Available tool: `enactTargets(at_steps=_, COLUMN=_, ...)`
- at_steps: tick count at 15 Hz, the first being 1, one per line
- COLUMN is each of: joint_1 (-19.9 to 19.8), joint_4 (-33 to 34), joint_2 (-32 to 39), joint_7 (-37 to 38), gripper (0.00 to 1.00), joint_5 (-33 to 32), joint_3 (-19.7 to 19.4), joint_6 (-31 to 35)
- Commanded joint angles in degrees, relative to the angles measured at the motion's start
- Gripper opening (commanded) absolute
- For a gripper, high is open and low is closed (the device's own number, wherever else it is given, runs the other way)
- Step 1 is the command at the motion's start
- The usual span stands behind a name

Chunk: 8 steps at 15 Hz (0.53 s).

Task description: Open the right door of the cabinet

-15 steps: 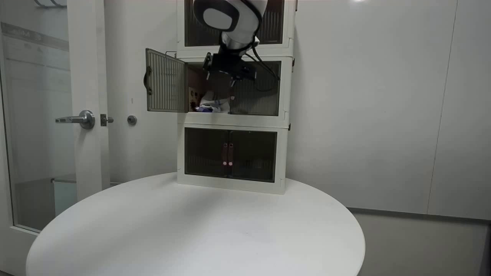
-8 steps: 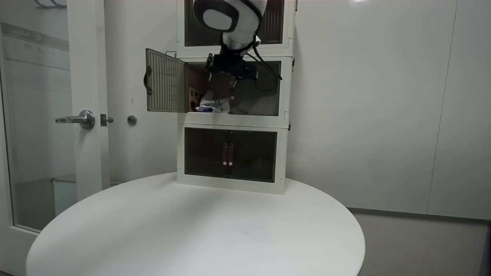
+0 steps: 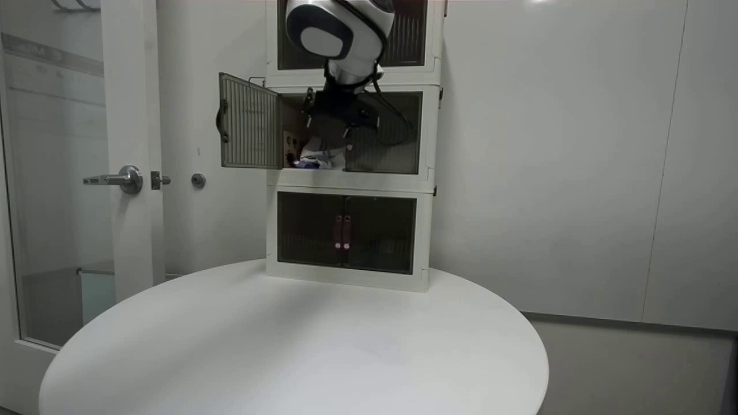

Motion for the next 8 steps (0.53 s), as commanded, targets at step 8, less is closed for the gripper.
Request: enactTargets(at_steps=8, joint_1=0.18, joint_4=3.40, joint_2=2.42, joint_7=3.24, gripper=1.00, joint_5=-3.61, joint_3=-1.69, joint_6=-0.54)
